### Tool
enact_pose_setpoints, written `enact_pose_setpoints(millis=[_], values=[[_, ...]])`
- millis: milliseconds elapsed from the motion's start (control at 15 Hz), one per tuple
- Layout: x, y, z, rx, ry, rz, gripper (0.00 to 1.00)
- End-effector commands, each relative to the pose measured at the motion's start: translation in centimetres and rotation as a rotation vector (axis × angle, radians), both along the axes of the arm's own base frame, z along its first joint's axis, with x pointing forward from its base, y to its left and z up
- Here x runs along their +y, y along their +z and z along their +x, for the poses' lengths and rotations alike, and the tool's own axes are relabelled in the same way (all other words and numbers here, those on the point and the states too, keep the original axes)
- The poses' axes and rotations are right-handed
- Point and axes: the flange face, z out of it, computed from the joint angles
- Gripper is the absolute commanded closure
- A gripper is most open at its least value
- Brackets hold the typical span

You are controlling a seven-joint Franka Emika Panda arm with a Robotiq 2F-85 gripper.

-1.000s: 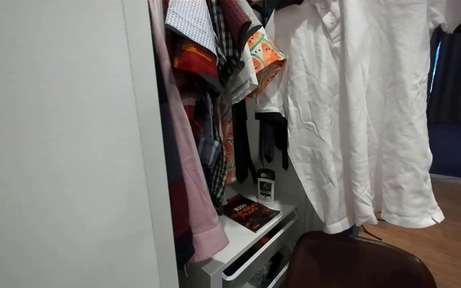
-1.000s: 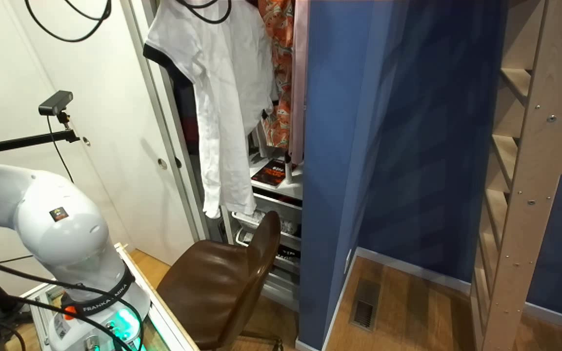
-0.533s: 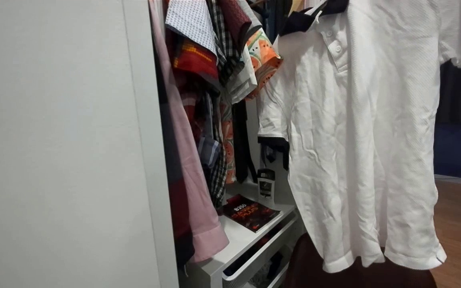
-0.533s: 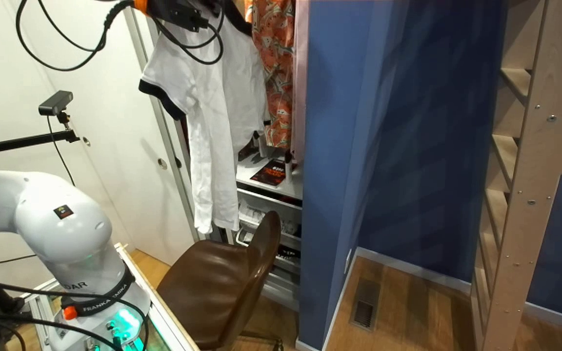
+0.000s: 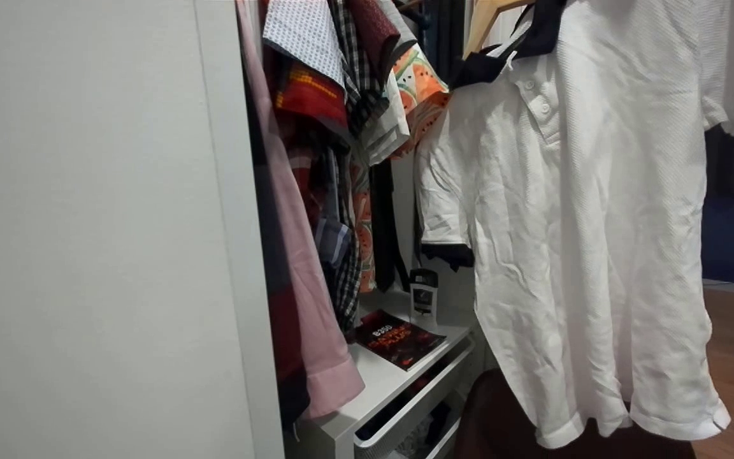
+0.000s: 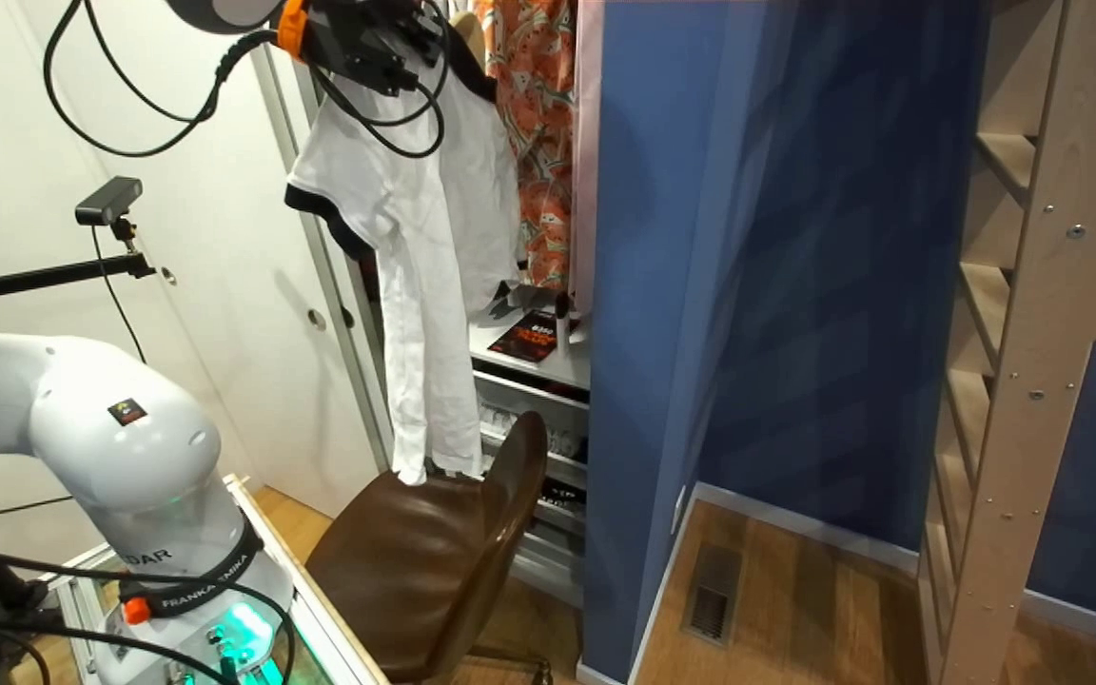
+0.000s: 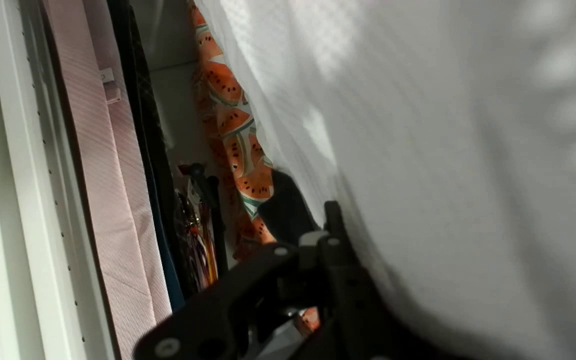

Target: Unhang the white and black shirt from the rail

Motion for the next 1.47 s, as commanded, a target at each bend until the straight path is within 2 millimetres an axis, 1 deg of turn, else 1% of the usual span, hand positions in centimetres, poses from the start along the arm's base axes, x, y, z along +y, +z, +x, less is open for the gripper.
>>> enact_pose_setpoints(millis=[0, 67, 200, 400, 533, 733, 1000, 1067, 1133, 1200, 1400], values=[[-0.5, -0.6, 0.4, 0.007, 0.004, 0.022, 0.95], [-0.9, -1.5, 0.8, 0.014, -0.01, 0.041, 0.95], [-0.9, -3.1, 0.7, 0.027, 0.012, 0.067, 0.95], [-1.3, -5.5, -0.1, 0.025, 0.009, 0.082, 0.95], [-1.9, -7.2, -0.7, 0.028, -0.011, 0.101, 0.95], [-3.6, -10.4, -1.4, 0.05, -0.043, 0.114, 0.95], [-5.0, -13.3, -2.4, 0.066, -0.051, 0.108, 0.95], [-5.2, -13.9, -2.7, 0.066, -0.056, 0.111, 0.95], [-6.0, -13.2, -2.0, 0.073, -0.063, 0.111, 0.95], [-6.2, -13.5, -2.3, 0.071, -0.062, 0.113, 0.95], [-7.4, -13.4, -2.3, 0.041, -0.107, 0.117, 0.95]])
